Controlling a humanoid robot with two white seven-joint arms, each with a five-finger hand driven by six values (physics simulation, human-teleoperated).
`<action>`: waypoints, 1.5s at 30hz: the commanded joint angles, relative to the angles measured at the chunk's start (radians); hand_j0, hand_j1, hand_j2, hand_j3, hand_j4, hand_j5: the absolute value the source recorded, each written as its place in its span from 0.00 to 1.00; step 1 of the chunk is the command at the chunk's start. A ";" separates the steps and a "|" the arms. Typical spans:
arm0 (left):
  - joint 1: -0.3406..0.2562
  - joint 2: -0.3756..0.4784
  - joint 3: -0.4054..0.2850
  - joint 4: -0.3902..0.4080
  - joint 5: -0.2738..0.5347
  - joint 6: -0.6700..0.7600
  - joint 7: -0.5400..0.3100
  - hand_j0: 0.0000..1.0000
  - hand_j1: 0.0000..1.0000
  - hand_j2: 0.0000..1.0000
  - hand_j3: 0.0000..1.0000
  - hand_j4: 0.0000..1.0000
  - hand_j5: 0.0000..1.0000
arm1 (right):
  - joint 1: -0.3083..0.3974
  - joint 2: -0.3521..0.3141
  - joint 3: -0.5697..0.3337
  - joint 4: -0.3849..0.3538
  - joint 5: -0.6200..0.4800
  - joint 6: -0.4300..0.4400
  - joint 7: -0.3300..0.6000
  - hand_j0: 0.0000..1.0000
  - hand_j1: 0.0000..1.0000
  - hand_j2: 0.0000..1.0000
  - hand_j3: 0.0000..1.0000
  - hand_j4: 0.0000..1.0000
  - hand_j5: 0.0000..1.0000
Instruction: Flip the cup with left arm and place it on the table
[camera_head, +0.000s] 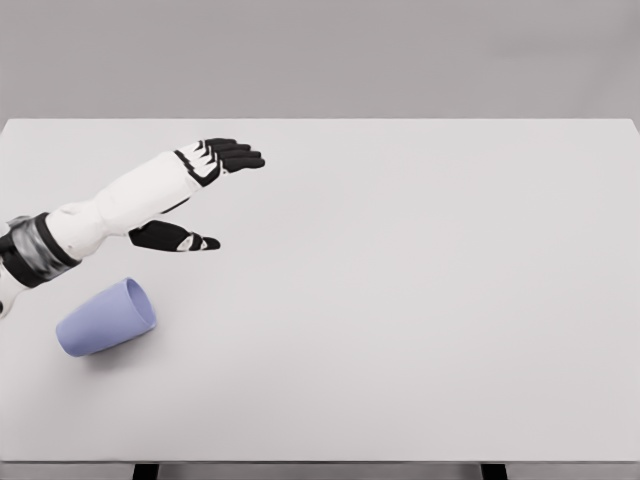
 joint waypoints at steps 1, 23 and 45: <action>0.000 0.000 -0.002 -0.003 0.004 -0.002 0.000 1.00 1.00 1.00 1.00 1.00 1.00 | 0.000 0.000 -0.001 -0.001 -0.001 -0.001 0.001 1.00 1.00 1.00 1.00 1.00 1.00; 0.445 0.687 0.133 -0.004 0.651 -0.081 -0.012 1.00 1.00 1.00 1.00 1.00 1.00 | 0.002 0.000 0.002 0.005 -0.001 0.001 -0.001 1.00 1.00 1.00 1.00 1.00 1.00; 0.560 0.366 0.126 -0.006 0.572 0.215 0.050 1.00 1.00 1.00 1.00 1.00 1.00 | 0.002 0.000 0.002 0.005 -0.001 0.001 -0.001 1.00 1.00 1.00 1.00 1.00 1.00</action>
